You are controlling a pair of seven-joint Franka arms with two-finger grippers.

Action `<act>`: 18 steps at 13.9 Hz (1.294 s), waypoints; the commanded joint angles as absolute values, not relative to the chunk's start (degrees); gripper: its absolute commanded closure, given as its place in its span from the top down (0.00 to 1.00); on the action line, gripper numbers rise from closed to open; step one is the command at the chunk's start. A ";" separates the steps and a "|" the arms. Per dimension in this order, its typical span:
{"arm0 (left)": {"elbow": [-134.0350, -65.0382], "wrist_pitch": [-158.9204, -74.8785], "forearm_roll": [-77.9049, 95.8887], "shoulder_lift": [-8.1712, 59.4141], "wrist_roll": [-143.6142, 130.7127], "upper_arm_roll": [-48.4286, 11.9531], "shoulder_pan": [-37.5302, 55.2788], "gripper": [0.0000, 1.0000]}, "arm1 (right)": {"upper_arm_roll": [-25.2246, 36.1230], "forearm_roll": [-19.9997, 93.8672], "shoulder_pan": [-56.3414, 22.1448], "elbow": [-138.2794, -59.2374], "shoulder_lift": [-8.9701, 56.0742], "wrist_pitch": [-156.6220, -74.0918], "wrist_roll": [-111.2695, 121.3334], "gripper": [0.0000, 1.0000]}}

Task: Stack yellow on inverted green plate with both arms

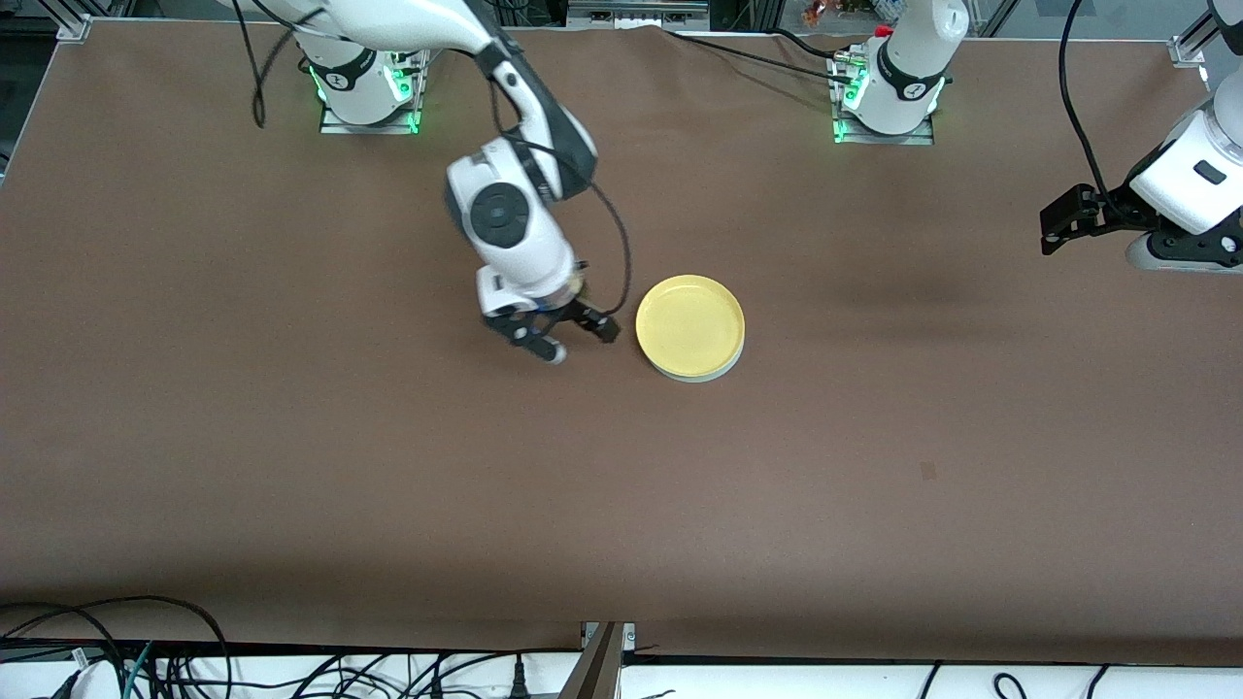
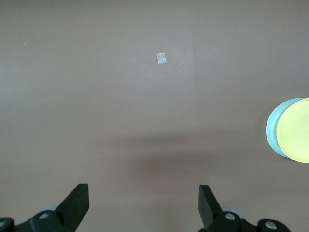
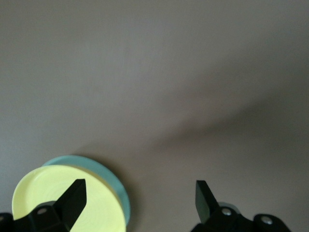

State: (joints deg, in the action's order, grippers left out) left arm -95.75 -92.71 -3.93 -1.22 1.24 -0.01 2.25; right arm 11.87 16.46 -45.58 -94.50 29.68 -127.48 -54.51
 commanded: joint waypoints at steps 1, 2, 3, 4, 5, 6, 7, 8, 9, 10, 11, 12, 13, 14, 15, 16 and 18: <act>-94.39 -91.32 -2.90 -0.88 1.41 0.18 2.29 1.00 | 18.96 16.61 -45.79 -94.14 23.48 -118.94 -43.45 1.00; -94.39 -91.32 -2.81 -0.88 1.41 0.18 2.29 1.00 | 21.68 16.61 -45.79 -93.87 21.47 -116.57 -39.59 1.00; -94.39 -91.32 -2.64 -0.88 1.41 0.18 2.29 1.00 | 23.80 16.70 -45.79 -93.87 19.18 -114.54 -35.11 1.00; -94.39 -90.80 -2.64 -0.88 1.41 0.09 2.29 1.00 | 26.08 16.70 -45.79 -93.87 16.81 -112.00 -30.72 1.00; -94.39 -90.09 -2.64 -0.88 1.49 0.09 2.29 1.00 | 28.45 16.61 -45.79 -93.87 14.09 -108.32 -27.28 1.00; -94.39 -90.09 -2.64 -0.88 1.49 0.09 2.29 1.00 | 29.87 16.52 -45.79 -93.95 11.71 -105.32 -24.46 1.00; -94.39 -90.00 -2.64 -0.88 1.49 0.09 2.37 1.00 | 31.27 16.18 -45.79 -94.04 9.69 -103.47 -22.52 1.00; -94.39 -90.00 -2.64 -0.88 1.58 0.09 2.37 1.00 | 32.59 16.08 -45.79 -94.04 8.01 -101.62 -21.02 1.00; -94.39 -90.00 -2.64 -0.88 1.58 0.09 2.37 1.00 | 33.39 15.04 -45.79 -94.04 7.30 -100.12 -19.70 1.00; -94.39 -90.00 -2.64 -0.88 1.50 0.09 2.37 1.00 | 33.22 11.81 -45.27 -94.39 5.64 -99.50 -18.30 1.00; -94.39 -89.83 -2.64 -0.88 1.49 0.09 2.37 1.00 | 32.44 9.43 -42.65 -94.74 4.58 -98.36 -16.54 1.00; -94.39 -89.48 -2.72 -0.88 1.58 0.00 2.37 1.00 | 29.13 8.88 -38.36 -94.66 3.96 -96.61 -13.65 1.00; -94.39 -88.86 -2.81 -0.88 1.58 -0.26 2.46 1.00 | 25.00 8.44 -33.01 -94.75 2.82 -96.16 -11.01 1.00; -94.31 -88.77 -3.25 -0.88 1.58 -1.05 2.37 1.00 | 20.61 8.26 -27.74 -94.75 2.20 -95.02 -9.16 1.00; -94.31 -88.77 -3.25 -0.88 1.50 -1.05 2.37 1.00 | 17.00 6.96 -22.99 -94.75 1.68 -94.23 -7.49 1.00; -94.13 -88.77 -3.25 -0.88 1.49 -1.05 2.46 1.00 | 12.79 5.55 -18.42 -94.75 1.23 -93.87 -5.47 1.00; -93.08 -88.77 -3.25 -0.01 1.49 -1.14 2.37 1.00 | 5.57 5.01 -10.06 -95.44 0.36 -93.60 -2.56 1.00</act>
State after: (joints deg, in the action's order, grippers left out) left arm -95.58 -90.13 -3.93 -1.21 1.28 -1.15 2.29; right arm 12.45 6.41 -16.89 -93.60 2.66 -94.13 -5.21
